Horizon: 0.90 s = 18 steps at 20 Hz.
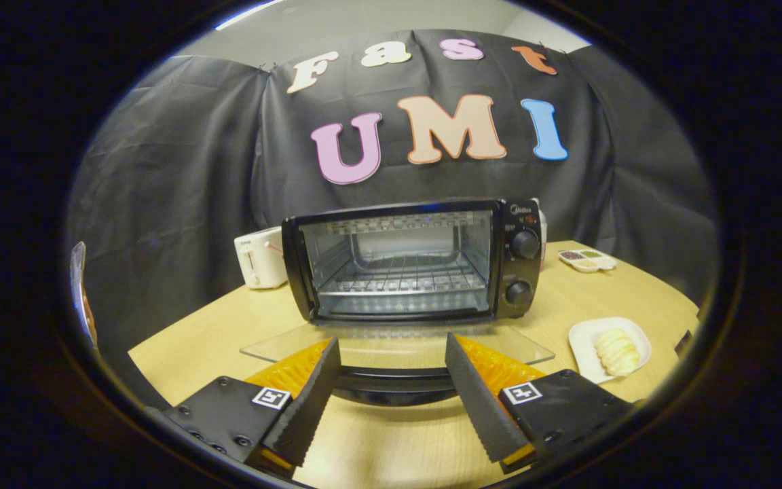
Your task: Open the toaster oven, put the food inside, and close the toaster oven door.
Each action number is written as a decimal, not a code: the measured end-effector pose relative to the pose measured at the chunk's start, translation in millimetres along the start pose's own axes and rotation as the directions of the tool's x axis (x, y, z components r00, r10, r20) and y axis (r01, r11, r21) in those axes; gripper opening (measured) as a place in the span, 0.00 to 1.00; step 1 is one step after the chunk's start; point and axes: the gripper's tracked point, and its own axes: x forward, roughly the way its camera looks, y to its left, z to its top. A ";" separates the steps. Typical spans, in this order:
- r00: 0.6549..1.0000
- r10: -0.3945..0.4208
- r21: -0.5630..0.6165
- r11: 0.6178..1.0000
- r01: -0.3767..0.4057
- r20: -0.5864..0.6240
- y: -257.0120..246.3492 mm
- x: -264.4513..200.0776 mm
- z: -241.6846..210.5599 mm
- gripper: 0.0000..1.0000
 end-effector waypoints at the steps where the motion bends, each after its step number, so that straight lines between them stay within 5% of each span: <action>1: 1.000 -0.004 0.000 1.000 0.004 -0.019 -1.6 -0.7 -8.0 0.98; 9: 0.998 0.000 -0.005 1.000 0.000 -0.066 -4.7 6.1 -31.8 0.98; 18: 0.998 0.049 0.027 0.999 -0.048 -0.037 -8.1 -6.2 -5.6 0.98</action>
